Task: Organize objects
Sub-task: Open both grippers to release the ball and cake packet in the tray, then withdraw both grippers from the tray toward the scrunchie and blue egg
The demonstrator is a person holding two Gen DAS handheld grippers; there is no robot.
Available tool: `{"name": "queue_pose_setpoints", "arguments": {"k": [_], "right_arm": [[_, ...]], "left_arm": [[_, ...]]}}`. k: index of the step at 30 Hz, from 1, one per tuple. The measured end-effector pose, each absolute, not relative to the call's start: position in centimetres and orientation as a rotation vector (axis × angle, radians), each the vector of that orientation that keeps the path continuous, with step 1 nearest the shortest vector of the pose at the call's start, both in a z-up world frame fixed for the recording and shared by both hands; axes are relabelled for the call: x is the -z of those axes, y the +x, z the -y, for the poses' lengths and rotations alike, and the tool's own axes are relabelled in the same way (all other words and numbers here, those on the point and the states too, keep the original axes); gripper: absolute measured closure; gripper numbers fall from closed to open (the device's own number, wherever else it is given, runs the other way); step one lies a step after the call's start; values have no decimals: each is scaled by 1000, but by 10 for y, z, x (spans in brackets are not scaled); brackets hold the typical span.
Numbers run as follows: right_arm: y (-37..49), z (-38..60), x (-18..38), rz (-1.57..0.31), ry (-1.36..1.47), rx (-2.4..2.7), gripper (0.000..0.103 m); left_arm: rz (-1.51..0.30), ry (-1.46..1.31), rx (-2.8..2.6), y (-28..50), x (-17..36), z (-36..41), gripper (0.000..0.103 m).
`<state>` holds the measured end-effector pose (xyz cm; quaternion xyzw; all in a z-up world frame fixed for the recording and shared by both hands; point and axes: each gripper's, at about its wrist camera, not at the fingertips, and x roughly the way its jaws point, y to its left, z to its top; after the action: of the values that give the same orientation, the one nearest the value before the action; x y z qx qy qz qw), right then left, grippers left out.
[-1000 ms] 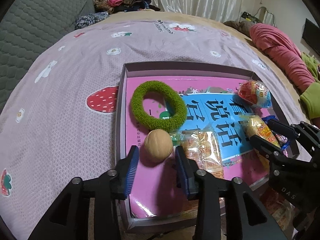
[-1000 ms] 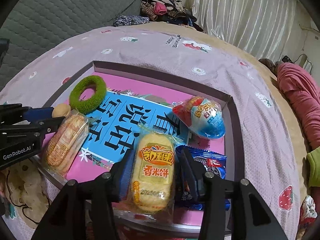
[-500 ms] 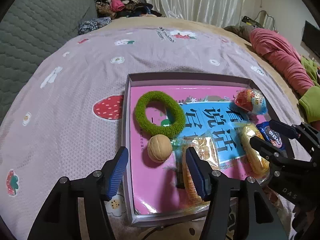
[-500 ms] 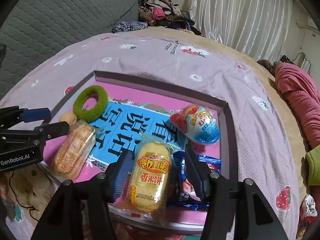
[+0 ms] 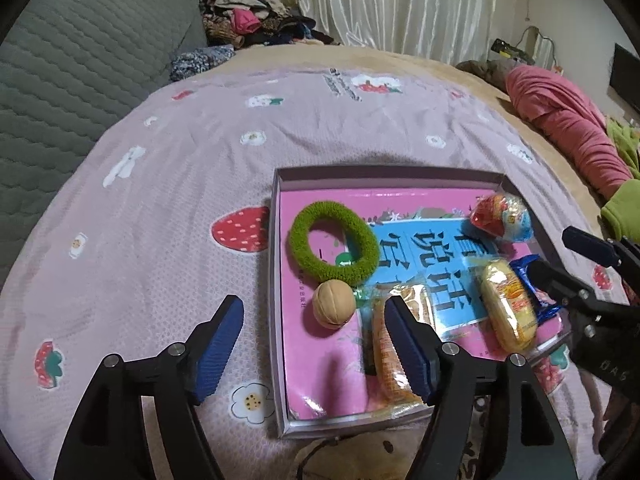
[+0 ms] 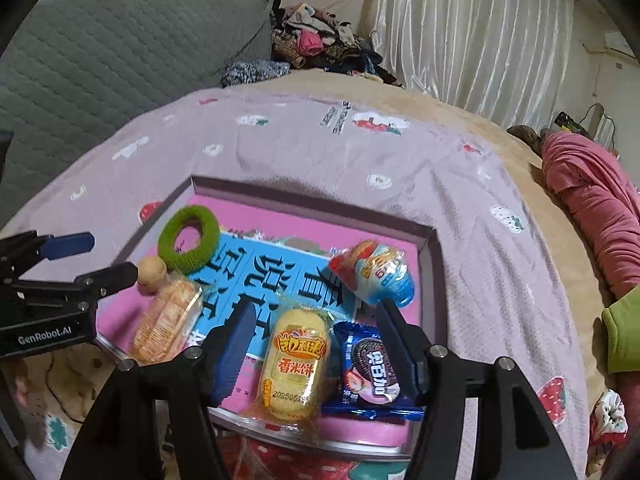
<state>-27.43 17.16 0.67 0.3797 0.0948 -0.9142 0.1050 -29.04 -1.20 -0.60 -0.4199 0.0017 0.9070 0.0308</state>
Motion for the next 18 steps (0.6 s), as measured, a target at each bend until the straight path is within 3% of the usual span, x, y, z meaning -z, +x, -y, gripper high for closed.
{"name": "queue_pose_setpoints", "arguments": {"k": [18], "right_arm": [[-210,-198,-109,-172,1004,2785,20]], "left_arm": [[-15,-1196,-2824,-217,-79,-1,24]]}}
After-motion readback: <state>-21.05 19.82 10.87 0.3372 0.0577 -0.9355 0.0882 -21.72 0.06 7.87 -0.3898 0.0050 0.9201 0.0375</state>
